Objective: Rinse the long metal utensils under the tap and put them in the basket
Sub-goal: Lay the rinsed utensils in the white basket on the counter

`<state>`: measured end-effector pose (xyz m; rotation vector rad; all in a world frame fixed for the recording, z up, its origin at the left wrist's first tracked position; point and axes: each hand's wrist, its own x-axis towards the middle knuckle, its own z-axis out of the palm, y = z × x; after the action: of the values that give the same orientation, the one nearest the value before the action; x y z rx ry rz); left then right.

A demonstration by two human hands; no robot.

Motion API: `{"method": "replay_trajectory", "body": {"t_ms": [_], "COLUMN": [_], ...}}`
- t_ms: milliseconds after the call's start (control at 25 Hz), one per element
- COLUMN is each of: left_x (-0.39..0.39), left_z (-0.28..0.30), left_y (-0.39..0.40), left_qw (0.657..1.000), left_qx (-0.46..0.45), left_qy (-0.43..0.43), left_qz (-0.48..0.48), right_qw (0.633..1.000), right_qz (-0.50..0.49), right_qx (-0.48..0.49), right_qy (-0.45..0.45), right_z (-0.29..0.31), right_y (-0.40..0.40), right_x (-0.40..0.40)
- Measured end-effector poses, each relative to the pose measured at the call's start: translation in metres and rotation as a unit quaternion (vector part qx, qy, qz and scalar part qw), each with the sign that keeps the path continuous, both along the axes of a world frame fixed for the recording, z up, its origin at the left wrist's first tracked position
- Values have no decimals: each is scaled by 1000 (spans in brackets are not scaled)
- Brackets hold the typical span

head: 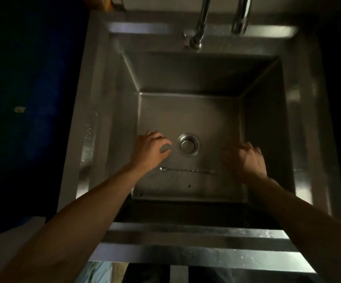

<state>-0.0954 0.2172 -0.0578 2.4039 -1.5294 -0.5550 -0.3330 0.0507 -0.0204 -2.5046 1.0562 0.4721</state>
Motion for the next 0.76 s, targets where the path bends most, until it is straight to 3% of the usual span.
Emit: {"method": "replay_trajectory", "body": {"t_ms": [280, 520, 760], "left_x": [-22, -33, -32], "left_z": [-124, -163, -181], "left_y": [16, 20, 16], "left_qw": [982, 970, 961], "left_qx": [176, 188, 204], "left_qy": [1, -60, -79], "left_qz": [-64, -140, -171], "right_qw": [992, 987, 992], "right_qz": [36, 101, 113], "right_qx": [80, 89, 12], "right_qy": [91, 92, 55], "right_z": [-123, -193, -218], "right_y": [12, 18, 26], "right_x": [-7, -15, -18]}}
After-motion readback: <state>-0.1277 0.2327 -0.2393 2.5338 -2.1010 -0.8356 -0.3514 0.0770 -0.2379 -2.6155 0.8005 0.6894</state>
